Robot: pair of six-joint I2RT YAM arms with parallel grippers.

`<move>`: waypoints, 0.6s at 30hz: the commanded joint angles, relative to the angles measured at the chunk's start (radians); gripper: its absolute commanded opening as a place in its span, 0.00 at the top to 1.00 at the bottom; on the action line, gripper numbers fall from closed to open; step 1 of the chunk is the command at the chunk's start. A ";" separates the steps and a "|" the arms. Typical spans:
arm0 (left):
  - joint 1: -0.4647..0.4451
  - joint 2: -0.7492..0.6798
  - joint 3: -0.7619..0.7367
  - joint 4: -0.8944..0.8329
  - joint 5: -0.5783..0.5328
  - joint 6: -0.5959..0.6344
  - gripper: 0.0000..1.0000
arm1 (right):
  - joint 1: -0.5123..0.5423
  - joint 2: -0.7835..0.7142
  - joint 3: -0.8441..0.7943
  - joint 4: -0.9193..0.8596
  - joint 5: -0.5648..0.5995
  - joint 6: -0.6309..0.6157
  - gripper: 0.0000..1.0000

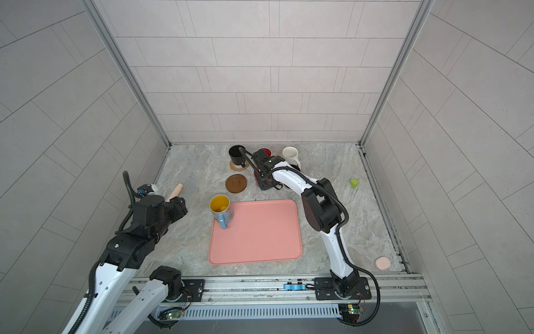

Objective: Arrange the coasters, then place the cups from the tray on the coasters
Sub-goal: 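Lower the red mug onto the blue knit coaster with the right gripper, then open the right gripper and raise it off the red mug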

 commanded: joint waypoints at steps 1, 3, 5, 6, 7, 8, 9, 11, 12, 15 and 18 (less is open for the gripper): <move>0.006 -0.008 0.032 -0.011 -0.019 -0.002 0.35 | -0.008 -0.031 -0.028 0.002 0.026 0.014 0.90; 0.006 -0.008 0.032 -0.011 -0.019 -0.001 0.35 | -0.008 -0.038 -0.034 0.004 0.025 0.017 0.87; 0.005 -0.010 0.033 -0.011 -0.019 -0.002 0.35 | -0.007 -0.044 -0.039 0.004 0.021 0.019 0.83; 0.006 -0.010 0.033 -0.011 -0.018 -0.002 0.35 | -0.007 -0.047 -0.039 0.004 0.019 0.021 0.80; 0.004 -0.010 0.035 -0.011 -0.018 -0.002 0.34 | -0.007 -0.051 -0.041 0.005 0.018 0.024 0.78; 0.005 -0.010 0.035 -0.013 -0.018 -0.002 0.34 | -0.008 -0.054 -0.043 0.005 0.016 0.025 0.75; 0.006 -0.010 0.036 -0.013 -0.018 -0.002 0.35 | -0.008 -0.059 -0.046 0.006 0.014 0.026 0.73; 0.005 -0.009 0.037 -0.013 -0.018 -0.001 0.35 | -0.007 -0.067 -0.049 0.008 0.011 0.029 0.70; 0.004 -0.009 0.038 -0.013 -0.017 -0.001 0.35 | -0.006 -0.071 -0.051 0.008 0.009 0.032 0.68; 0.006 -0.007 0.042 -0.014 -0.012 -0.001 0.35 | -0.007 -0.082 -0.053 0.008 0.003 0.033 0.65; 0.006 -0.005 0.046 -0.014 -0.009 0.000 0.34 | -0.005 -0.093 -0.056 0.008 -0.002 0.036 0.62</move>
